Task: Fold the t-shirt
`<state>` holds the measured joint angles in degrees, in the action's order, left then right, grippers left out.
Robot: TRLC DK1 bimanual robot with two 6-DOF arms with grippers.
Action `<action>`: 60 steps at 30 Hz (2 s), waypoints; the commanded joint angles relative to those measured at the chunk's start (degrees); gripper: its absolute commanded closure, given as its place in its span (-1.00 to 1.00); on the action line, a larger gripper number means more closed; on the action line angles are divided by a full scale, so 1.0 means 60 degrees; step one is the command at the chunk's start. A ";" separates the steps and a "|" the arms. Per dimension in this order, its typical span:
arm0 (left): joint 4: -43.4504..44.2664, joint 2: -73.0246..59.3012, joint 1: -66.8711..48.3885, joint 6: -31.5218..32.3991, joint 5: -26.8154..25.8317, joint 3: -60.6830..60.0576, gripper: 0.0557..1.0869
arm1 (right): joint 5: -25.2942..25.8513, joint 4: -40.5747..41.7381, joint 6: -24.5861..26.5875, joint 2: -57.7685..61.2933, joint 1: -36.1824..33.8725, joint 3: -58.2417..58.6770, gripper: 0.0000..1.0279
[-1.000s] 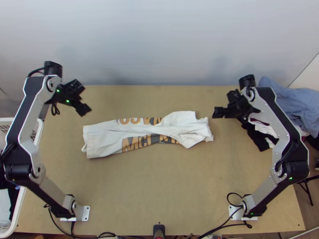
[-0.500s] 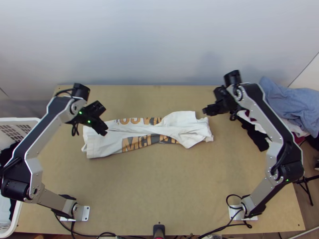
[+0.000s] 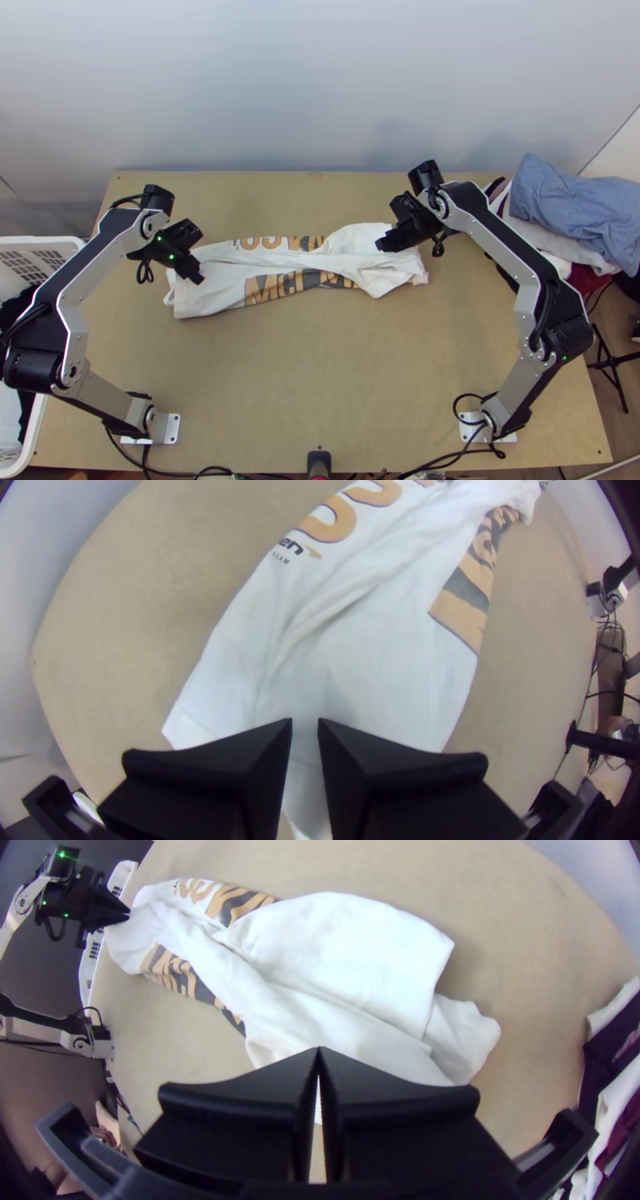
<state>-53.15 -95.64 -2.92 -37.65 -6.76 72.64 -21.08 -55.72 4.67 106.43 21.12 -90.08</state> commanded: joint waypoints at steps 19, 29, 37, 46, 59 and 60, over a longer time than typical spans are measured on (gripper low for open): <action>0.2134 -0.0833 0.1014 -0.1782 0.1538 -0.0872 0.29 | -0.0866 0.0264 0.0965 0.1963 -0.1690 0.0146 0.94; 0.0728 -0.0833 0.2112 -0.1811 0.1362 0.1428 0.12 | -0.0866 0.0074 0.0878 0.1583 -0.1338 0.0043 0.94; -0.2598 -0.0907 0.2771 -0.1035 -0.0850 0.2703 -0.02 | -0.0866 0.0030 0.0834 0.1436 -0.1133 0.0029 0.94; -0.2773 -0.1038 0.3328 0.0943 -0.2037 0.1882 -0.48 | -0.0866 0.0030 0.0790 0.1348 -0.0987 0.0014 0.94; -0.2949 -0.2562 0.4075 0.2027 -0.3589 0.1589 -0.90 | -0.0866 0.0000 0.0687 0.1085 -0.0884 0.0278 0.94; -0.2876 -0.2606 0.4090 0.2100 -0.3721 0.1531 -0.90 | -0.0866 0.0000 0.0687 0.1070 -0.0855 0.0307 0.94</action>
<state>-71.07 -107.79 19.90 -28.38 -25.08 83.20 -26.33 -55.75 8.84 113.56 15.49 -89.17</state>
